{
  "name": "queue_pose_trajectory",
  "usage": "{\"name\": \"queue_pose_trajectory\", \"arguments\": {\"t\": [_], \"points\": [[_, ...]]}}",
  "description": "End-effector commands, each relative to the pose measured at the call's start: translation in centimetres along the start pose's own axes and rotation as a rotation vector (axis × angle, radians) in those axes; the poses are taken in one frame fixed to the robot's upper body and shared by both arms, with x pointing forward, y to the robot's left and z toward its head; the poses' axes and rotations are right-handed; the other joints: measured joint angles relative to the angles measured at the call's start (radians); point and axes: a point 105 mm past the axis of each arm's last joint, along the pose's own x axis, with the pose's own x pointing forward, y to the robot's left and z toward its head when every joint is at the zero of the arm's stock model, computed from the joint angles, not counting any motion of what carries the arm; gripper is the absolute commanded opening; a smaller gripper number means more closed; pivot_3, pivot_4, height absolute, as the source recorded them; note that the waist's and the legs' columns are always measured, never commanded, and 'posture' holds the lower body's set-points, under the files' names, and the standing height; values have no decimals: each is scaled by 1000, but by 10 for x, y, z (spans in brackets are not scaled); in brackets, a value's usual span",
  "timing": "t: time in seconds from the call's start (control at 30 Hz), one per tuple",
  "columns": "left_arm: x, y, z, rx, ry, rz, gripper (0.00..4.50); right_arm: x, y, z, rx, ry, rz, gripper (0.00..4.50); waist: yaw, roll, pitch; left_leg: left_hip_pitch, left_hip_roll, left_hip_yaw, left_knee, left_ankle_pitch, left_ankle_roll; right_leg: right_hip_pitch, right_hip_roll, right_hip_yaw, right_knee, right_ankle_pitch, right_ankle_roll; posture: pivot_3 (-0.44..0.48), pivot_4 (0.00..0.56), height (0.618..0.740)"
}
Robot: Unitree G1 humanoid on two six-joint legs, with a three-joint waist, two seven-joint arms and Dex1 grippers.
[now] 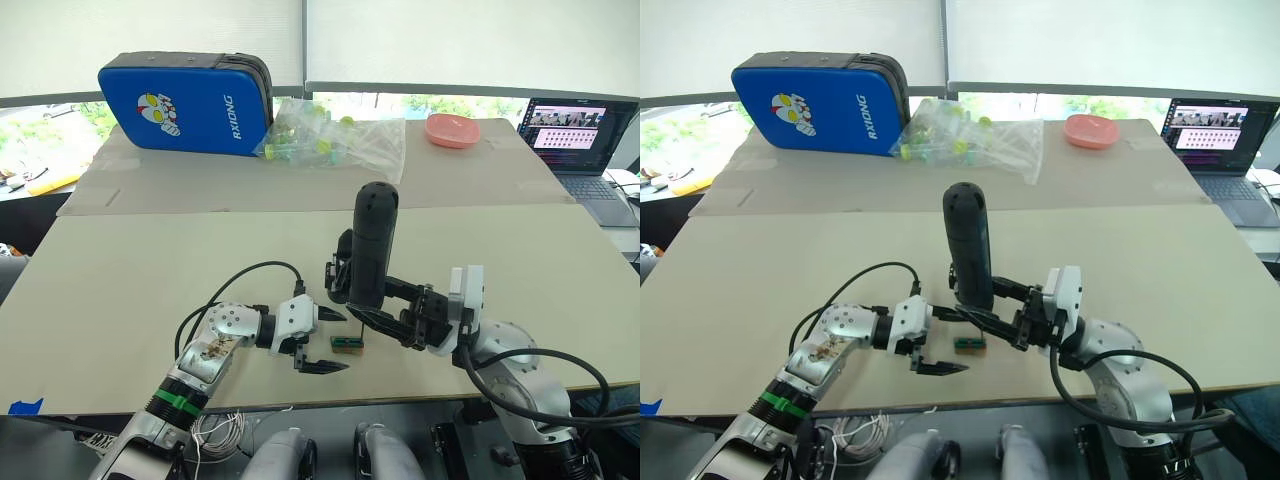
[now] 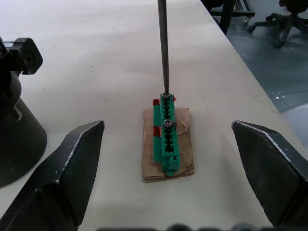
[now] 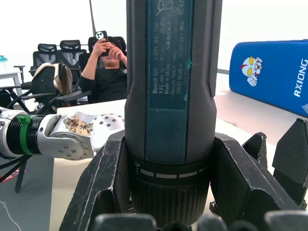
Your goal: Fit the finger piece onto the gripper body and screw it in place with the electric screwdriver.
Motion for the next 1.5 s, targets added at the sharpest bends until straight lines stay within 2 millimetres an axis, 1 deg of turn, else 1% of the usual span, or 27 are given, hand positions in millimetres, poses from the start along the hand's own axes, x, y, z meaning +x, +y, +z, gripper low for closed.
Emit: {"name": "queue_pose_trajectory", "arguments": {"t": [0.03, 0.3, 0.67, 0.83, 0.97, 1.1, 1.33, 1.43, 1.5], "points": [[-1, 4, 8, 31, -21, 13, 4500, 1, 0, 13, -46, -43, 11, 1897, 0, 0, 0, 0, 0, 0, 0, 0, 0, 0, 0, 0, 0, 0, 0, 0, 150, 740], [-1, 4, 8, 32, -18, 14, 4500, -1, 0, 12, -48, -40, 10, 1897, 0, 0, 0, 0, 0, 0, 0, 0, 0, 0, 0, 0, 0, 0, 0, 0, 150, 740], [-2, 6, 9, 34, -18, 18, 4500, 3, -1, 8, -41, -39, 8, 1897, 0, 0, 0, 0, 0, 0, 0, 0, 0, 0, 0, 0, 0, 0, 0, 0, 150, 740], [-3, 7, 8, 33, -16, 24, 4500, 4, -1, 11, -45, -45, 17, 1897, 0, 0, 0, 0, 0, 0, 0, 0, 0, 0, 0, 0, 0, 0, 0, 0, 150, 740], [-5, 6, 8, 25, -17, 35, 4500, 6, 3, 24, -62, -66, 40, 1897, 0, 0, 0, 0, 0, 0, 0, 0, 0, 0, 0, 0, 0, 0, 0, 0, 150, 740], [-12, 7, 9, -9, -29, 56, 4500, 9, 5, 37, -72, -77, 65, 1897, -1, 0, 0, 0, 0, 0, 0, 0, 0, 0, 0, 0, 0, 0, 0, 0, 150, 740], [-34, 2, 11, -63, -30, 83, 4500, 22, 6, 65, 0, -99, 130, 1897, -7, 0, 0, 0, 0, 0, 0, -1, 1, 0, 0, 0, 0, 0, 0, 0, 150, 740], [-50, 2, 16, -92, -28, 100, 4500, 36, 2, 81, 73, -111, 177, 1897, -13, 0, 0, 0, 0, 0, 0, -3, 5, -1, 0, 0, 0, 0, 0, 0, 150, 740], [-55, 2, 18, -104, -25, 103, 4500, 41, -2, 88, 109, -108, 196, 1897, -16, 0, 0, 0, 0, 0, 0, -4, 6, -1, 0, 0, 0, 0, 0, 0, 150, 740]]}}
